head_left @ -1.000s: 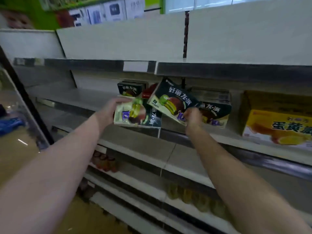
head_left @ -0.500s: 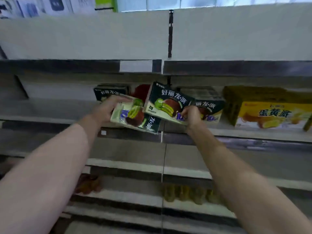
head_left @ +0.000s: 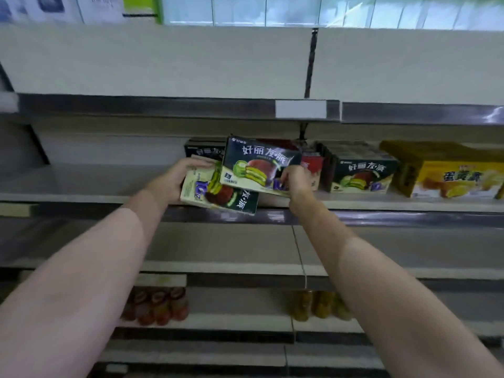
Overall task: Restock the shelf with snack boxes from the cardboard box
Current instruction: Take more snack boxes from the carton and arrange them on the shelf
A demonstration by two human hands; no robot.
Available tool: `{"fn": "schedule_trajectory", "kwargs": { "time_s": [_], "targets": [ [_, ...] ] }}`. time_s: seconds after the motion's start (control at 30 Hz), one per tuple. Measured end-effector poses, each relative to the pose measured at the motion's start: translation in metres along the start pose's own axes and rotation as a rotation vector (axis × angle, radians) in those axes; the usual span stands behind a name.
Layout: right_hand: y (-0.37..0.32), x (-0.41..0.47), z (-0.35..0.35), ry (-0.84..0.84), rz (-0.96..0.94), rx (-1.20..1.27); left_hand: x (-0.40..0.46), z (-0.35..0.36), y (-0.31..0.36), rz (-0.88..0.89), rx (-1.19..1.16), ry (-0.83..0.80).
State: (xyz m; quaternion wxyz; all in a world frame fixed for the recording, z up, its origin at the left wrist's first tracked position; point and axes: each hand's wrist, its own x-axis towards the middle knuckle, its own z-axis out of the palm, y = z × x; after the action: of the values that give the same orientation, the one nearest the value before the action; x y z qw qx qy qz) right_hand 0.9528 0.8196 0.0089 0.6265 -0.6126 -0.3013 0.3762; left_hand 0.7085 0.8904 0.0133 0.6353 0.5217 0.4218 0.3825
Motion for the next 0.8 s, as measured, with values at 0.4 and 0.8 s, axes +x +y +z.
{"fn": "schedule_trajectory", "kwargs": {
  "time_s": [0.4,0.8],
  "targets": [
    [0.012,-0.016,0.131,0.009,-0.048,0.239,-0.018,-0.128,-0.011,0.038,-0.074,0.187],
    [0.015,0.034,0.159,-0.015,0.038,0.184,0.004,-0.170,-0.006,0.013,-0.089,0.212]
  ]
}}
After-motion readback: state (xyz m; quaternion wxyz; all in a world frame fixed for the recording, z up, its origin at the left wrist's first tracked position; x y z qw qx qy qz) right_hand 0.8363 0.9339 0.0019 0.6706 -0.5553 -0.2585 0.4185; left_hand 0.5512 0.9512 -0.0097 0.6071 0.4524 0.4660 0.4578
